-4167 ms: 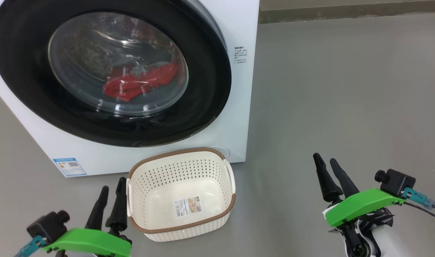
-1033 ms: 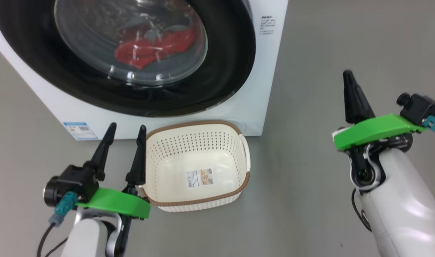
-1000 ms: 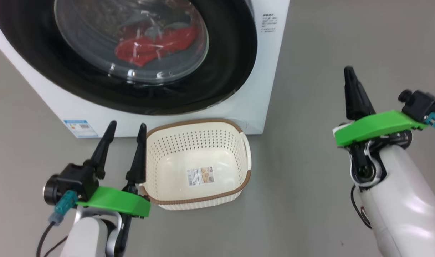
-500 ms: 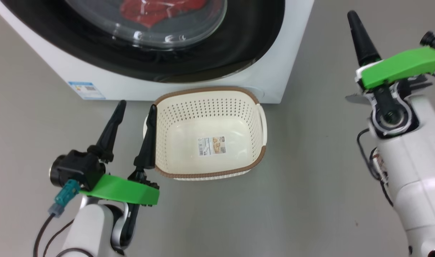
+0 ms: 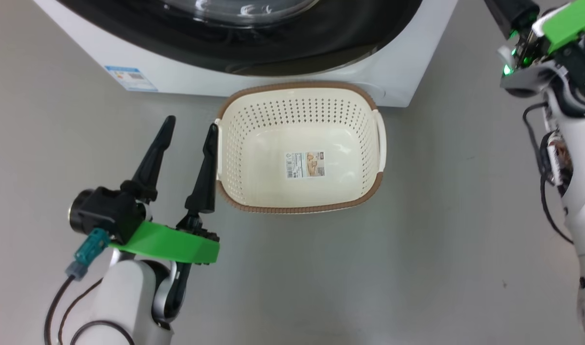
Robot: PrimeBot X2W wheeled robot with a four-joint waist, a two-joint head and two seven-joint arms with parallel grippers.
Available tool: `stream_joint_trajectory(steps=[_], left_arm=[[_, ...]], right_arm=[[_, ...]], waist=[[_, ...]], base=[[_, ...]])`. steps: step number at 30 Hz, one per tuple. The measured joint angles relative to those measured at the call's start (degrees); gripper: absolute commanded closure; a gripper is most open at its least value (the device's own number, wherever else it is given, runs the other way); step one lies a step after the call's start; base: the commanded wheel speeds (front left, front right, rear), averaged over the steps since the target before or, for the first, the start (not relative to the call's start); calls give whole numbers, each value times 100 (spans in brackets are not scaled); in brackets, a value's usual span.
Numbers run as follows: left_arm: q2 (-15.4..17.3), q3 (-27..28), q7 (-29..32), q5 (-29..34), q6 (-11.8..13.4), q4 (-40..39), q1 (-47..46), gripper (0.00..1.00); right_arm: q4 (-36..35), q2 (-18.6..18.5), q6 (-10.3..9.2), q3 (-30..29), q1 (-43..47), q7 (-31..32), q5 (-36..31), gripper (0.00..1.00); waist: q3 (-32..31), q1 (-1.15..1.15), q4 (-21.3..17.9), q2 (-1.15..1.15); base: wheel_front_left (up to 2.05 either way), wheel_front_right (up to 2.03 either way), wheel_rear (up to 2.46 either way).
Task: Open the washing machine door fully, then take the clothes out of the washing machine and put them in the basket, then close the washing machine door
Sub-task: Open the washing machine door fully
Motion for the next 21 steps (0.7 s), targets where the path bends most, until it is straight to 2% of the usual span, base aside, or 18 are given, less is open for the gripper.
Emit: stream_joint_trajectory(steps=[7, 21], left_arm=[[-2, -137, 0, -10, -1, -22, -100, 0], [-7, -192, 0, -9, -1, -65, -319, 0]], right_arm=[[94, -136, 0, 3, -481, 522, 203, 100], [470, -339, -1, 82, -1099, 489, 16, 100]], waist=[[222, 0, 185, 0], [601, 0, 392, 0]], base=[[0, 0, 0], [0, 0, 0]])
